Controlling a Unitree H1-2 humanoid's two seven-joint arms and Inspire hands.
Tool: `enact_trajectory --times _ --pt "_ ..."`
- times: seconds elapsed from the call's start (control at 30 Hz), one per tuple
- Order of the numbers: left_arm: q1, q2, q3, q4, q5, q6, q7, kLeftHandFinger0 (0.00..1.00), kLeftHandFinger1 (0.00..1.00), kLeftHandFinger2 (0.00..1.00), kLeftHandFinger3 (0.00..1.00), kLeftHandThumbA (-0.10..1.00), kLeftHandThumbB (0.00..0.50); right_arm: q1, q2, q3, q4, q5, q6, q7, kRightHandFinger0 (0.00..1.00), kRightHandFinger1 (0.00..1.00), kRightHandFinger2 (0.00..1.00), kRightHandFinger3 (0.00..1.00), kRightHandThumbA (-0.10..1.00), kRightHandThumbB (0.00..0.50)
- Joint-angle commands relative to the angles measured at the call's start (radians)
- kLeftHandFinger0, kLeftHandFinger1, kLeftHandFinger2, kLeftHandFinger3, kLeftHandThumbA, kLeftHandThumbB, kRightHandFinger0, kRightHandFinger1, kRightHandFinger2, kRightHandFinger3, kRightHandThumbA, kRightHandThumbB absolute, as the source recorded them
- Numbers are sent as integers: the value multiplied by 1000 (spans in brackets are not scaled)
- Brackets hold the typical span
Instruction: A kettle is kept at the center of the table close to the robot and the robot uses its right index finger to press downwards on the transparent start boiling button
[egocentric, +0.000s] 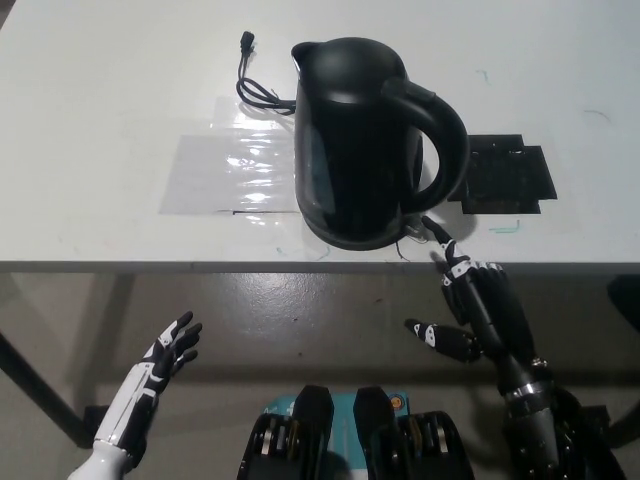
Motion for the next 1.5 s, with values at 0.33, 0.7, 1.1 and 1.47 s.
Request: enact_trajectory --times 0.33,0.7,1.1,1.47 --pt "-22 18 1 -30 -15 -35 -29 1000 1000 1000 1000 1000 320 -86 -16 12 75 -8 57 -26 0 0 0 1000 1000 323" --pt "-24 16 3 -22 -16 -43 -37 1000 1000 1000 1000 1000 324 -106 -20 10 116 16 70 -21 0 0 0 1000 1000 313" --pt "-26 20 4 -30 -6 -38 -34 1000 1000 1000 1000 1000 330 -112 -20 28 134 1 72 -32 0 0 0 1000 1000 314" --pt "-30 18 1 -38 -8 -30 -36 1000 1000 1000 1000 1000 339 -124 -20 46 126 -4 97 -19 0 0 0 1000 1000 304"
